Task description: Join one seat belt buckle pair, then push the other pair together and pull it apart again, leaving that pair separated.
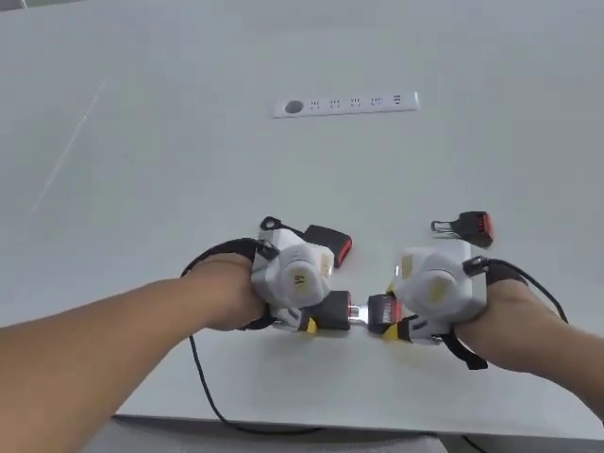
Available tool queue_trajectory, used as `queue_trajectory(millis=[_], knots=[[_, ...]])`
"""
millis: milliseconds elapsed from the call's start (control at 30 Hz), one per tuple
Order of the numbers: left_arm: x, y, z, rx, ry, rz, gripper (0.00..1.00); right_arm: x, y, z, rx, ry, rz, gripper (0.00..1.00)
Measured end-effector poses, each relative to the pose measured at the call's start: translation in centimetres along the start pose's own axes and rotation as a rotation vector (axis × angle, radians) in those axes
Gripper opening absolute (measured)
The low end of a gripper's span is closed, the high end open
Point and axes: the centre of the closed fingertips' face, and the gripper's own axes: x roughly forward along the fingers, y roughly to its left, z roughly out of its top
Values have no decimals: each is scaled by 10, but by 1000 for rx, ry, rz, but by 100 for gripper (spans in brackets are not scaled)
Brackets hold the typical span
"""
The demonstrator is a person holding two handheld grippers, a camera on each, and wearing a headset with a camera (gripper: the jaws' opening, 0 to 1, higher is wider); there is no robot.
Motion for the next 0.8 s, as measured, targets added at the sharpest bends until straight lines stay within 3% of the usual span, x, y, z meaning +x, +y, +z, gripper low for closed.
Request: queue_trajectory(millis=[467,800], knots=[[-1,-1,-1,9,-3,-6,31,10,3,16,-4,3,0,29],[1,0,-1,0,-12,-6,31,12,1,14,7,13,-2,29]])
